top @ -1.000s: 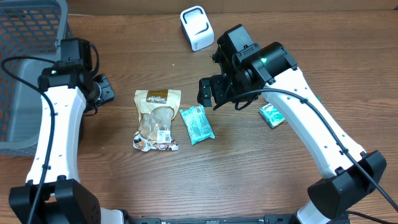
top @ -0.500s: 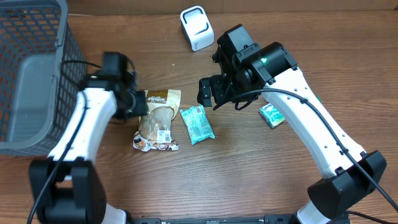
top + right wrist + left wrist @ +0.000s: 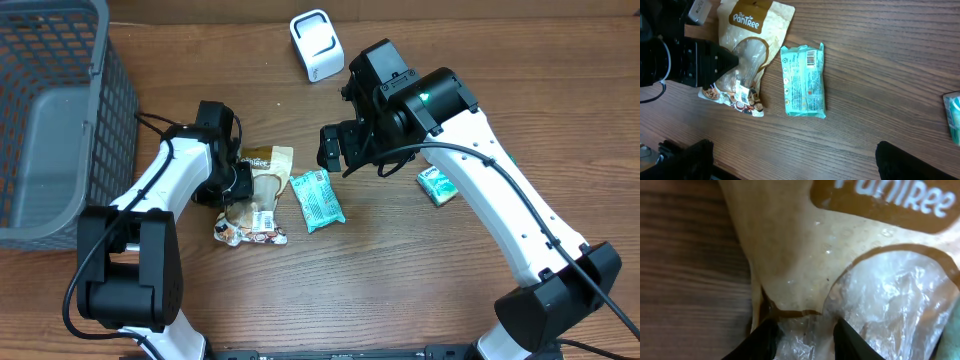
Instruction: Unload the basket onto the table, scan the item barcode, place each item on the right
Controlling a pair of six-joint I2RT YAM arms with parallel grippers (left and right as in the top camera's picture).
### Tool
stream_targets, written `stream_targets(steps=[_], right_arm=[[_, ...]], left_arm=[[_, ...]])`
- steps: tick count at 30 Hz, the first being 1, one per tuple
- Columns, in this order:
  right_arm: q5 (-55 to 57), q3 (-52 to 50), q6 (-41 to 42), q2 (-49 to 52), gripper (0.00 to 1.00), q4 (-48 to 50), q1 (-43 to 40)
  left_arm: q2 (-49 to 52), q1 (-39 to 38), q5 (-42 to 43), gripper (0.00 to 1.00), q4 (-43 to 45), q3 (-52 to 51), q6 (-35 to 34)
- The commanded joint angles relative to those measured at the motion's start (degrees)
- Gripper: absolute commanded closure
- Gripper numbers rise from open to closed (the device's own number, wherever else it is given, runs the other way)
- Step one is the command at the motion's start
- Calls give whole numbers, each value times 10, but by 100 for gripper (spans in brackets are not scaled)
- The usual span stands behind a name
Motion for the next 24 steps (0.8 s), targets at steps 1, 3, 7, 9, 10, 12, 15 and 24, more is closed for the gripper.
stream_targets(steps=[1, 3, 7, 9, 10, 12, 15, 24], right_arm=[[-1, 6, -1, -6, 0, 3, -2], [-1, 6, -1, -6, 0, 3, -2], [-1, 6, -1, -6, 0, 3, -2], [-1, 6, -1, -6, 0, 3, -2], [-1, 6, -1, -6, 0, 3, -2], [-1, 6, -1, -6, 0, 3, -2], [-1, 6, -1, -6, 0, 3, -2], [-1, 6, -1, -6, 0, 3, -2]], left_arm=[[2, -2, -33, 66, -4, -3, -70], [-7, -2, -45, 66, -5, -2, -88], [-34, -2, -79, 65, -5, -2, -99], [-49, -1, -97, 64, -5, -2, -99], [-57, -1, -101, 64, -5, -2, -97], [-71, -1, -102, 62, -5, 0, -83], [-98, -1, -97, 58, -10, 12, -64], [-163, 1, -92, 18, -32, 64, 15]])
